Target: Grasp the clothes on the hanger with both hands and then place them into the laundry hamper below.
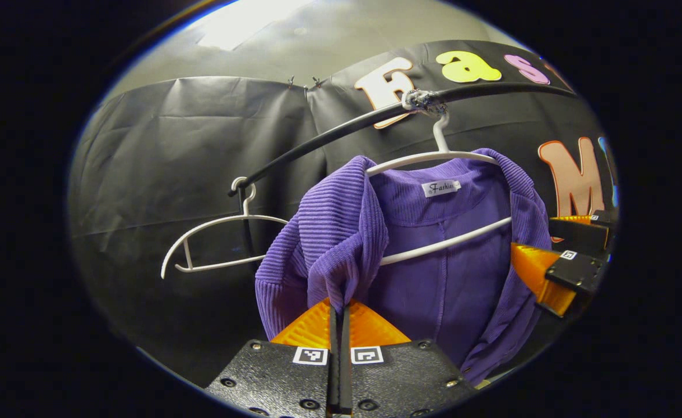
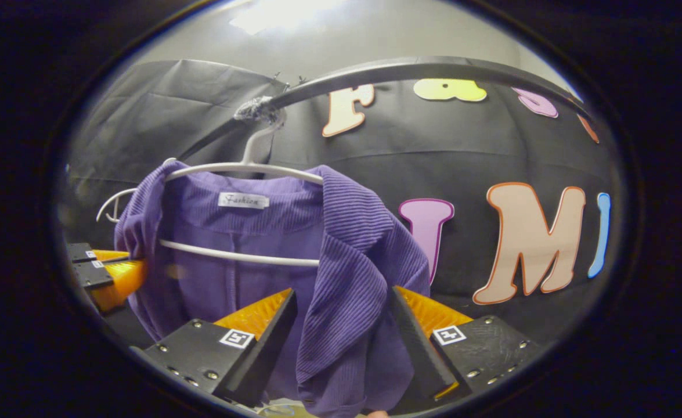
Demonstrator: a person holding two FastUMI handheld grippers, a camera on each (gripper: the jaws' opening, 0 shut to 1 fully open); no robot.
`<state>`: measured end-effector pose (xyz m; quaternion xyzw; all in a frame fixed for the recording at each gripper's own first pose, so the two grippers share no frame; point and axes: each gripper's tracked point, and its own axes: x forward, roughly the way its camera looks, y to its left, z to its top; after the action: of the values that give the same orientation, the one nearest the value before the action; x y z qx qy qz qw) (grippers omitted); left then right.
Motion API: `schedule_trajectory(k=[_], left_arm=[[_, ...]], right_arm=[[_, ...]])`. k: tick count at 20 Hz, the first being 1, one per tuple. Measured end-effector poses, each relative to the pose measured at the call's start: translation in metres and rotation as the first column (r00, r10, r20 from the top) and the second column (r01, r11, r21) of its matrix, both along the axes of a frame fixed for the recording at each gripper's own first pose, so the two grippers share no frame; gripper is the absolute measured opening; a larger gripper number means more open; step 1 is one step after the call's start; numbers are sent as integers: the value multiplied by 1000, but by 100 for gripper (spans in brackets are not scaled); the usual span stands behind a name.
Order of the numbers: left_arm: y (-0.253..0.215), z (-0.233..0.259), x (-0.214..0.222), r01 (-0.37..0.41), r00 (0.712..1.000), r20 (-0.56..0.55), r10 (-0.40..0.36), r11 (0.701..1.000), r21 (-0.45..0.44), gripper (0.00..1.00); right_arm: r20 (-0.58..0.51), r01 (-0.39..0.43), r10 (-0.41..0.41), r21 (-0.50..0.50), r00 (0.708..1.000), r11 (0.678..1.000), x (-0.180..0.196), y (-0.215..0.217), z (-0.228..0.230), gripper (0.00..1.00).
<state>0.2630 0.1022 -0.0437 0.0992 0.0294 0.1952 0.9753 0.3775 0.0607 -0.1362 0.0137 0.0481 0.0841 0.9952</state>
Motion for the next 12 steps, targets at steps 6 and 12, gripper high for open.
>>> schedule_trajectory(k=[6,12], left_arm=[[2,17,-18,15,1000,1,-15,1000,-2,0],[7,40,-44,8,1000,17,-8,999,-36,1]], right_arm=[[-38,10,-12,-59,999,998,20,3,-21,89],[-59,70,-76,-95,995,993,15,-9,-22,14]])
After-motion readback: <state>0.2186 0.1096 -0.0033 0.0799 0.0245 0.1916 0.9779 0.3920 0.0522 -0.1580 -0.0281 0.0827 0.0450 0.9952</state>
